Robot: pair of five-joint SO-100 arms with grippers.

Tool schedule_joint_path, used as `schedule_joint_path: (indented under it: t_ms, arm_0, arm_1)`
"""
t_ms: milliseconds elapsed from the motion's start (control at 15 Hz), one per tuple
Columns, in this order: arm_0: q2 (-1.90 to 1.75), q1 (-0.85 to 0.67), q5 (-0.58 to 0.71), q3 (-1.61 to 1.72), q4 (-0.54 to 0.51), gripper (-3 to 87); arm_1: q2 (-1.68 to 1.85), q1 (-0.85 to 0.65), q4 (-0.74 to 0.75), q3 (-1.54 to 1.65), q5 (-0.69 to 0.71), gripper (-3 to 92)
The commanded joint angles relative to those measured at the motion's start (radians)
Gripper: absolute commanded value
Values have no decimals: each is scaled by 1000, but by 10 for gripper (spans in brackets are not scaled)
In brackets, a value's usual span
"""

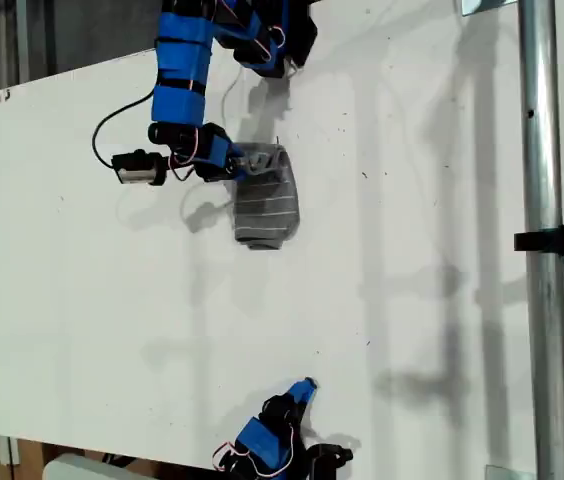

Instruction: Grasp corners of a towel and fold twice.

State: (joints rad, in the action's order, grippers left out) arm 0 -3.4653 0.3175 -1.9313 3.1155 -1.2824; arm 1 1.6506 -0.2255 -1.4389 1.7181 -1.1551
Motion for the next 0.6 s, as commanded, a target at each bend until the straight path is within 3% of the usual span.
schedule_joint_path:
  t_ms: [0,200,267,400,533]
  arm_0:
    - [-6,-9,-5,5,-11,-21]
    - [-6,-2,-18,5,-12,-7]
    - [-6,-9,-23,5,-12,-2]
    - [-6,-48,-14,5,-12,34]
    - [-6,-78,38,5,-12,34]
  arm_1:
    - [-133,57,100,-150,6,-3]
    - [-195,115,229,-268,87,29]
    - [-153,120,290,-290,115,177]
    - [-71,81,222,-350,86,370]
    - [118,57,267,-296,152,368]
